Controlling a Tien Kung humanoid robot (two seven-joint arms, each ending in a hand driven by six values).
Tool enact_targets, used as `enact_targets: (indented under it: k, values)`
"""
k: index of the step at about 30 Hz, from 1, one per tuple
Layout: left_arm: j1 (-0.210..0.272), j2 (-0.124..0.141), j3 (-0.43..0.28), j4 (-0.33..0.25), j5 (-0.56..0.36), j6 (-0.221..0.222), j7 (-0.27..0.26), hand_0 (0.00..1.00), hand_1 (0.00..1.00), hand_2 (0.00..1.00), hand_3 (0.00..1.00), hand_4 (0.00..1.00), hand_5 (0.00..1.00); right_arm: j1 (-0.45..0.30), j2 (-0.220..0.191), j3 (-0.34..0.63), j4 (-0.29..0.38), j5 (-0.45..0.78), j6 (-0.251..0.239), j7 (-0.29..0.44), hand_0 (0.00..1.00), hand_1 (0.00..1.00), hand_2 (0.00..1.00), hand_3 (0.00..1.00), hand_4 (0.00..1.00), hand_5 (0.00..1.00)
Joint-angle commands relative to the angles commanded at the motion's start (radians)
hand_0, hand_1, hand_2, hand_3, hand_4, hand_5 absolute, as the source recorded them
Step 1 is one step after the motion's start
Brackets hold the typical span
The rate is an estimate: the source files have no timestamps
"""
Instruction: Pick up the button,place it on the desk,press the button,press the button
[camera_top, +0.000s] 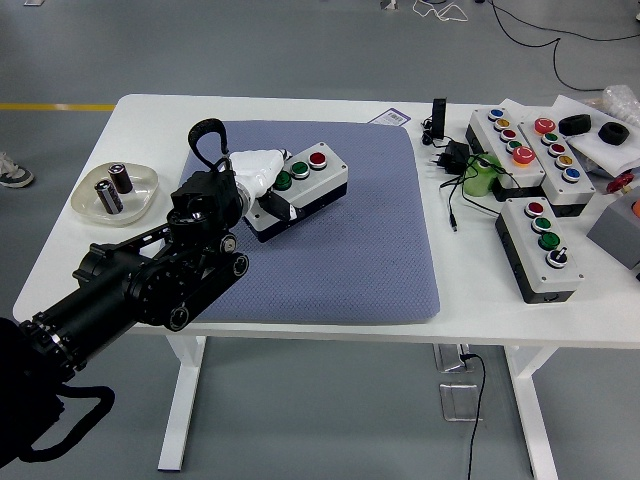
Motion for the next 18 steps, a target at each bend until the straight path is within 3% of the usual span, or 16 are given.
enact_targets:
  k: [3,7,11,14,18]
  values:
    - [0.001,0.027,-0.015,-0.021,-0.018,-0.051,-0.126,0.210,0.173,0.166,0.311,0.504,0.002,0.000,0.000,0.002,0.000,-0.001,0.000,0.000,0.651,0.565,0.598,0.637,0.255,0.254]
    - [0.001,0.072,-0.058,-0.064,-0.014,-0.166,-0.284,0.210,0.173,0.166,0.311,0.504,0.002,0.000,0.001,0.005,0.000,-0.003,0.000,0.000,0.651,0.565,0.598,0.637,0.255,0.254]
    - [-0.003,0.117,-0.067,-0.112,0.026,-0.237,-0.361,0.215,0.178,0.166,0.310,0.497,0.002,-0.003,0.001,0.006,0.000,0.000,-0.001,0.000,0.651,0.565,0.598,0.637,0.255,0.254]
    - [-0.016,0.137,-0.037,-0.105,0.062,-0.250,-0.390,0.215,0.178,0.166,0.310,0.497,0.002,-0.005,0.001,0.009,0.000,-0.005,-0.001,-0.003,0.651,0.565,0.598,0.637,0.255,0.254]
    - [-0.019,0.155,0.010,-0.087,0.106,-0.227,-0.430,0.227,0.185,0.168,0.310,0.482,0.002,-0.007,0.001,0.004,0.000,-0.003,-0.001,-0.005,0.651,0.565,0.598,0.637,0.255,0.255]
